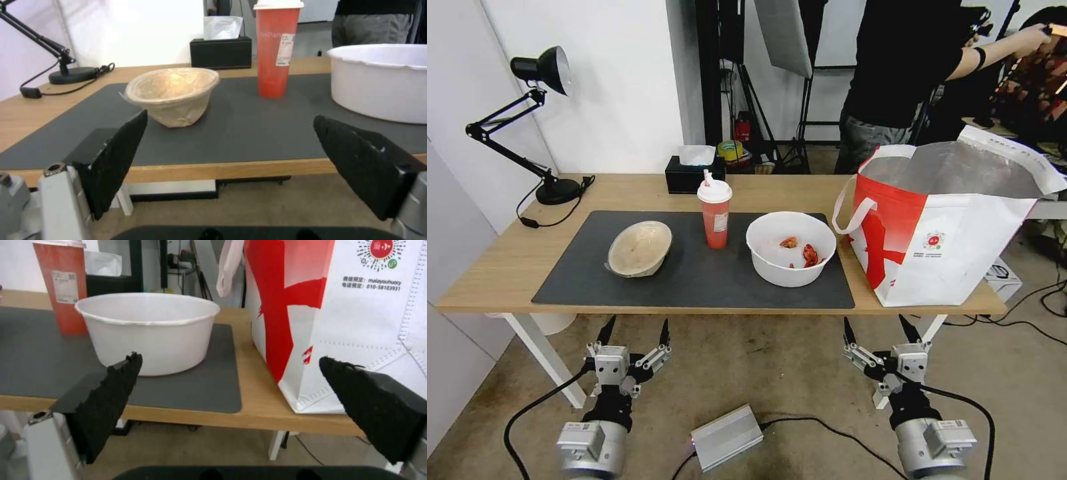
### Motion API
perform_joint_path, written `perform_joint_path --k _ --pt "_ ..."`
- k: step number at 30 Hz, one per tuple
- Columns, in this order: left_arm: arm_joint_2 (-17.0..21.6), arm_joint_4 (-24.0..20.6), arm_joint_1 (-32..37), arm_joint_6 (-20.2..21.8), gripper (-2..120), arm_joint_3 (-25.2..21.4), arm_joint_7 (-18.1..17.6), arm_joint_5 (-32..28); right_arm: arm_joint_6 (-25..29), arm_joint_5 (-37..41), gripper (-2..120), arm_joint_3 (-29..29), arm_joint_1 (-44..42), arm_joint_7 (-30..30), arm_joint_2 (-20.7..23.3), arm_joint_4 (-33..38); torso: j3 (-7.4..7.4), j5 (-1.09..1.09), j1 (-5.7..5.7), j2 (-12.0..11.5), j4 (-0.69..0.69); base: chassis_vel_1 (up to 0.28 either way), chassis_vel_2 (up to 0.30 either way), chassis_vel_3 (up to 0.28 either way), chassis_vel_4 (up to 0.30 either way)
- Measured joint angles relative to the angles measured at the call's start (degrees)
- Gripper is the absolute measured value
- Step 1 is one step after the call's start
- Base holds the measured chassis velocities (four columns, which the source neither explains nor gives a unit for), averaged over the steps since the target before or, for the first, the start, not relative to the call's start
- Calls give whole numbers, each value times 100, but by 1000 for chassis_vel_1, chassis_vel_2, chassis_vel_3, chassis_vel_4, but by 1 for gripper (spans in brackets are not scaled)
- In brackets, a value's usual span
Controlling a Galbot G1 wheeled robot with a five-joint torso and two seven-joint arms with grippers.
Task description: Pick up the trash from the table and place it into the takeout bag.
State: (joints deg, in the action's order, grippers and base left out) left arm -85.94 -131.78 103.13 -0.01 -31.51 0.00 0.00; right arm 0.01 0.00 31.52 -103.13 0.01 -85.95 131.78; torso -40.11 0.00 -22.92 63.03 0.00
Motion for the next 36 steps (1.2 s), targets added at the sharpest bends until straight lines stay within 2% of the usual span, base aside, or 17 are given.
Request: perform_joint_path --k 18,20,22,25,29,30,34,36 --pt "0 0 0 0 100 0 0 0 0 0 100 0 0 0 0 0 0 0 0 0 0 0 0 0 0" --pt "-19 14 -21 15 100 -20 -26 -59 -3 1 100 0 2 0 1 0 0 1 0 0 0 0 0 0 0" --pt "-170 108 -248 127 100 -202 -275 -331 -43 17 100 2 21 1 17 0 0 0 0 0 1 0 0 0 0" --pt "-270 172 -425 199 100 -291 -457 -505 -282 121 100 28 151 36 104 8 0 -1 0 0 -1 0 0 0 0" --pt "-301 194 -464 181 100 -324 -516 -558 -1211 534 100 150 663 198 436 89 -1 1 0 0 0 0 0 0 0" --pt "-301 194 -464 181 100 -324 -516 -558 -1211 534 100 150 663 198 436 89 -1 1 0 0 0 0 0 0 0" --pt "-293 196 -428 125 100 -326 -517 -550 -1975 895 100 248 1097 361 728 160 -1 1 0 -1 2 0 0 0 0" --pt "-289 196 -419 114 100 -326 -517 -544 -2009 938 100 248 1116 392 762 169 -1 1 0 0 1 0 0 0 0"
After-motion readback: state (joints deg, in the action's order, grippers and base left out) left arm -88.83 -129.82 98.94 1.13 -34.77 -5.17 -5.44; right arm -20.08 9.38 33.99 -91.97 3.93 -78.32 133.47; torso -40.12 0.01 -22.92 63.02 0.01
